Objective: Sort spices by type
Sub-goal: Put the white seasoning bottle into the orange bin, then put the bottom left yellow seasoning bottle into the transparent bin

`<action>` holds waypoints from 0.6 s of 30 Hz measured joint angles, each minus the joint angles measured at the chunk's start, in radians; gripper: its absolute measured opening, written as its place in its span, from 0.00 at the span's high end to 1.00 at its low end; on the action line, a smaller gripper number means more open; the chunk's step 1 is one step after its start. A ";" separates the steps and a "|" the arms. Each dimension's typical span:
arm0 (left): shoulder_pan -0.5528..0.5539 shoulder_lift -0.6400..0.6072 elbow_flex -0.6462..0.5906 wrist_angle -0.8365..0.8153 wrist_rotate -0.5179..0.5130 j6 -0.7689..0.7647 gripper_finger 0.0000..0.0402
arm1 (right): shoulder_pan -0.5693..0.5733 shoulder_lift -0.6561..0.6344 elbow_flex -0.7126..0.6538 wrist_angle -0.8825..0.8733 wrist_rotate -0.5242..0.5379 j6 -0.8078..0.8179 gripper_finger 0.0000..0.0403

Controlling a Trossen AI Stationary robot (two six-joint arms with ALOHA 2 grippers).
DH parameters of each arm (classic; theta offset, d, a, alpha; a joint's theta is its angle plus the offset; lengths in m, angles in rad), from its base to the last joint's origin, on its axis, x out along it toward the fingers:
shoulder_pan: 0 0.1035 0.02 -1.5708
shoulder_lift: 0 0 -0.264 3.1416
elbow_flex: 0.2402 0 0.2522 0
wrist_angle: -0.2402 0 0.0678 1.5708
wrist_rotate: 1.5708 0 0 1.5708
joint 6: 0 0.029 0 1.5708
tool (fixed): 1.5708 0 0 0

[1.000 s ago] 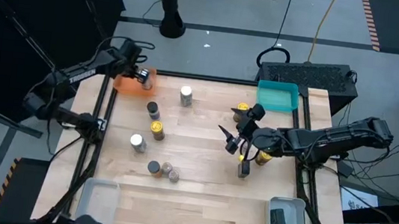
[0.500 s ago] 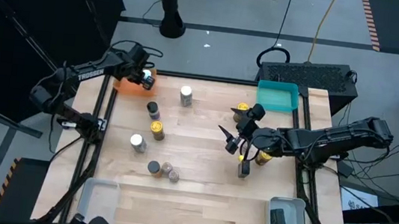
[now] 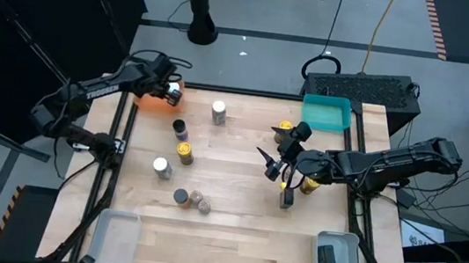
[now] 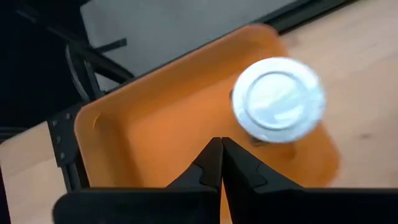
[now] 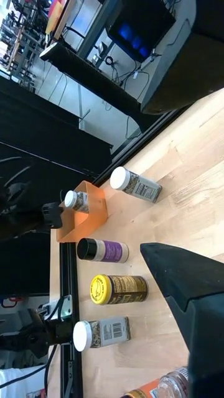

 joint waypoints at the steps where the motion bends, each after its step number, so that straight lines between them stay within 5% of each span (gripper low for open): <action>1: -0.010 -0.024 0.004 -0.023 0.002 -0.001 0.97 | 0.000 0.000 0.000 0.000 0.000 0.000 0.16; 7: -0.195 -0.173 0.043 -0.229 -0.004 -0.130 0.99 | -0.002 0.000 0.000 0.000 0.000 0.000 0.16; 18: -0.804 -0.264 0.043 -0.243 -0.034 -0.566 0.99 | -0.015 -0.006 0.000 0.001 -0.079 -0.016 0.16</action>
